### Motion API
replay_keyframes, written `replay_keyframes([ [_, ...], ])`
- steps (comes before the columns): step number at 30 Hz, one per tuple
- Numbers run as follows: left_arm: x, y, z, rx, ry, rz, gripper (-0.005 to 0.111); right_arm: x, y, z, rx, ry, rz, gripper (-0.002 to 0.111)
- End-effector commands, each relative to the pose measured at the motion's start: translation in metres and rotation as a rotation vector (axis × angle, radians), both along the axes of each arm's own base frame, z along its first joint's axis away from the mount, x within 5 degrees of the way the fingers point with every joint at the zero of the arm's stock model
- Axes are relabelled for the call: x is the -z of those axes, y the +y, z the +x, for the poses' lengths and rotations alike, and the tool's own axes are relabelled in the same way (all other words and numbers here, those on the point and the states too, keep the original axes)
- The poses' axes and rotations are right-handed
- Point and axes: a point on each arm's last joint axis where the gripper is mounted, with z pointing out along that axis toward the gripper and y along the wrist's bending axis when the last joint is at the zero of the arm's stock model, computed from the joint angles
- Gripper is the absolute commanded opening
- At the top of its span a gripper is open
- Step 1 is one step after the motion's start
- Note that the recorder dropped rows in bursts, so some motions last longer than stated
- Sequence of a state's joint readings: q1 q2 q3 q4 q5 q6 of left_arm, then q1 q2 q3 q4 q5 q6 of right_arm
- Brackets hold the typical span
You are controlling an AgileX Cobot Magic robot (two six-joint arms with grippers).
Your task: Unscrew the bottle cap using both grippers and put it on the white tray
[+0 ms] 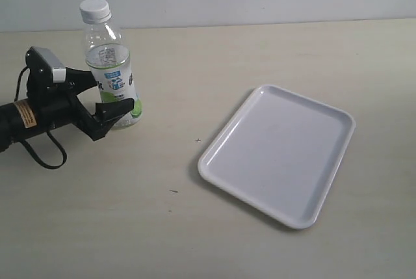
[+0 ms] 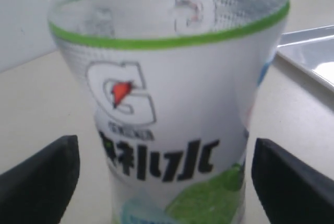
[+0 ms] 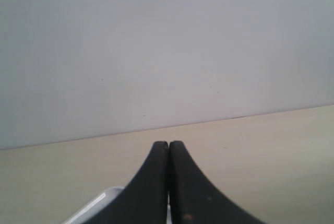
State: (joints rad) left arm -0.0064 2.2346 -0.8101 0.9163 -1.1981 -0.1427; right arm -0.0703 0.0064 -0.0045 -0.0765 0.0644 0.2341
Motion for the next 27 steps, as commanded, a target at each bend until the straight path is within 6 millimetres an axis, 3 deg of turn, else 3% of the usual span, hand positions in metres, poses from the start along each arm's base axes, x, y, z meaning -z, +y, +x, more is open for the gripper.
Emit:
replay_keyframes([
  [1, 0.017, -0.003, -0.005, 0.024, 0.063, -0.003, 0.086, 0.001, 0.000, 0.000, -0.002, -0.007, -0.005, 0.000],
  [6, 0.031, -0.003, -0.001, 0.014, 0.063, 0.006, 0.086, 0.001, 0.000, 0.000, -0.002, -0.007, -0.005, 0.000],
  [19, 0.032, -0.003, 0.001, 0.006, 0.056, -0.014, 0.086, 0.001, 0.000, 0.000, -0.002, -0.007, -0.003, 0.000],
  [27, 0.029, -0.020, 0.004, 0.047, 0.036, -0.016, 0.086, 0.001, 0.000, 0.000, -0.001, -0.006, -0.012, 0.000],
])
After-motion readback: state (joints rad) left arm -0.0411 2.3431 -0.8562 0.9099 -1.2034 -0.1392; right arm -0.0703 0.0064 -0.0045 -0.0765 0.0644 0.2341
